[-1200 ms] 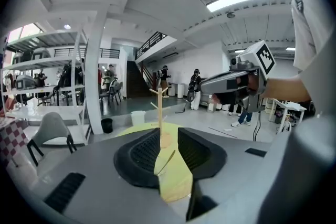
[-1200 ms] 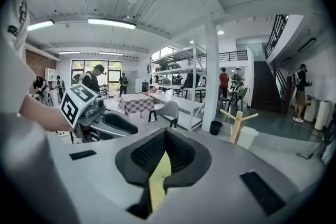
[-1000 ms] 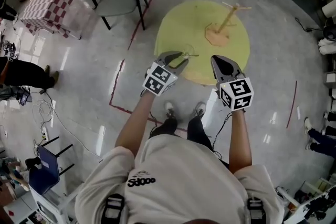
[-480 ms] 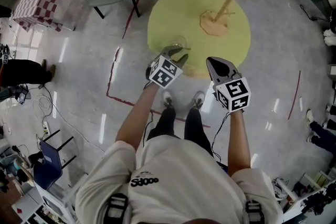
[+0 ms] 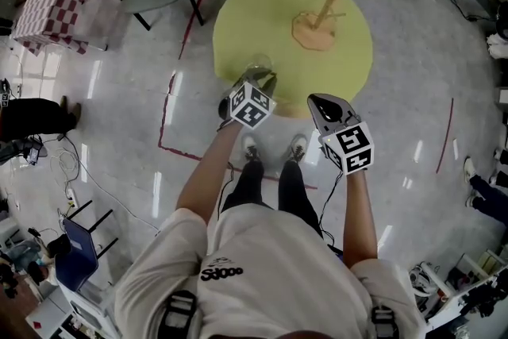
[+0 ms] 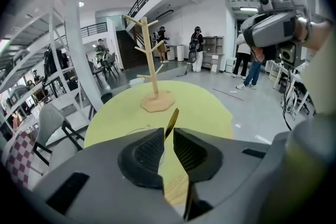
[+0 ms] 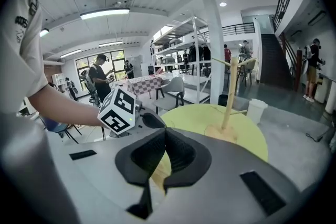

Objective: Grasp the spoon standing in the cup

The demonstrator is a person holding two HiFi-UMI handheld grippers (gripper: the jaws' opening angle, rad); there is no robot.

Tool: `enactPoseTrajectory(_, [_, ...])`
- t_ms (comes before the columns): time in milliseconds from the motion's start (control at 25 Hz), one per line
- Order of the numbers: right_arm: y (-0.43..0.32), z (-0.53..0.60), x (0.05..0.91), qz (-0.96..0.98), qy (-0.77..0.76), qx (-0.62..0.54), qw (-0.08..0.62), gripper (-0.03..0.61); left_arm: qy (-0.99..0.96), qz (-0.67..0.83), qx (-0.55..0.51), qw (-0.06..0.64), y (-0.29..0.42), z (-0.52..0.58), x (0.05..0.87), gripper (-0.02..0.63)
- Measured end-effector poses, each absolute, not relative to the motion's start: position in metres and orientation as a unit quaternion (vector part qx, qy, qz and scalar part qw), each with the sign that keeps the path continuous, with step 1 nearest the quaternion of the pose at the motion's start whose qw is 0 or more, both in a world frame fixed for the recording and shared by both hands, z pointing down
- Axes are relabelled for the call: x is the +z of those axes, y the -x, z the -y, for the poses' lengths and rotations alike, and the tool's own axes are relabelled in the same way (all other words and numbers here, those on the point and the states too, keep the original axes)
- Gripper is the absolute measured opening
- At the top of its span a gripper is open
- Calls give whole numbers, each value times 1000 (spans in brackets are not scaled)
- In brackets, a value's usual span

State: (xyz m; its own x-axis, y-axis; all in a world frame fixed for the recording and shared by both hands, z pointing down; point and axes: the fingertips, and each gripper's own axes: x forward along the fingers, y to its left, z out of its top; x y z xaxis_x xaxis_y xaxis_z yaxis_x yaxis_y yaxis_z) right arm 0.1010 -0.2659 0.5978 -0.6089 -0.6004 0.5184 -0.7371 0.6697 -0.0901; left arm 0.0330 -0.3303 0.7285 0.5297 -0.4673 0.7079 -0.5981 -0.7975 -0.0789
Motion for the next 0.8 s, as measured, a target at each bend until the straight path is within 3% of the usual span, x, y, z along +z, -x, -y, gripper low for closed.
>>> enactPoseTrajectory(800, [-116, 293, 540, 887, -407, 107, 189, 18, -858, 365, 355, 61, -18, 343, 679, 31])
